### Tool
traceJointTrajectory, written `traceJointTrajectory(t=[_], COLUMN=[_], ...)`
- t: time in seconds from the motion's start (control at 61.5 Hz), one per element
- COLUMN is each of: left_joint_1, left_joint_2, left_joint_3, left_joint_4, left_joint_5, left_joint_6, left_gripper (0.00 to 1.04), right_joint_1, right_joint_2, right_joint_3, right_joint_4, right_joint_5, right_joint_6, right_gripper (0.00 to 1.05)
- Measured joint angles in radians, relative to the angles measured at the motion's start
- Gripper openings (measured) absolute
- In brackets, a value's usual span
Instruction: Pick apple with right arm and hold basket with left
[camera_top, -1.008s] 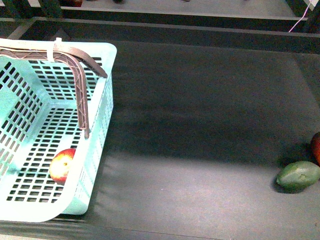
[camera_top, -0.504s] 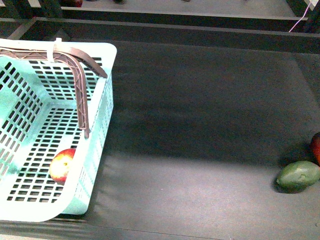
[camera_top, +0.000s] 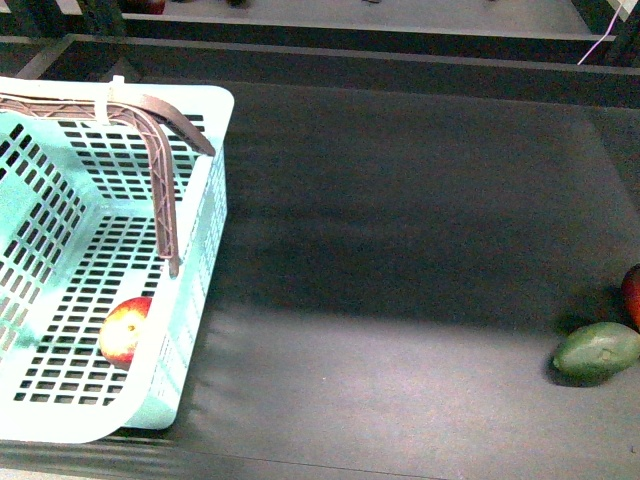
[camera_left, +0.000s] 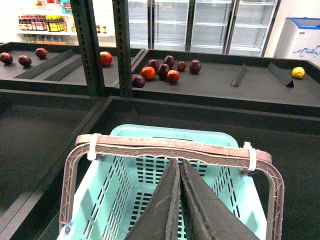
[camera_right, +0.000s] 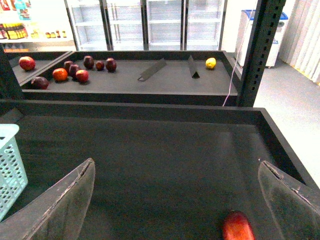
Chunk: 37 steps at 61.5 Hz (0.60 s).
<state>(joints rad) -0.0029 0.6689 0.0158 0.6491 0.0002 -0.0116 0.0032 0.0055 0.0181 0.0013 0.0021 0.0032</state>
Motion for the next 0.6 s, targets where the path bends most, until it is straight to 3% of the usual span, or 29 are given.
traceJointTrajectory(t=[0.602], left_joint_1=[0.000], left_joint_2=[-0.364], left_joint_3=[0.000], left_joint_4=[-0.343], left_joint_5=[0.000], left_joint_6=[0.000], left_gripper=[0.03], right_joint_1=[0.000], right_joint_2=[0.000], right_joint_3=[0.000], right_joint_4=[0.000], right_joint_5=[0.000], right_joint_6=[0.000], right_gripper=[0.96])
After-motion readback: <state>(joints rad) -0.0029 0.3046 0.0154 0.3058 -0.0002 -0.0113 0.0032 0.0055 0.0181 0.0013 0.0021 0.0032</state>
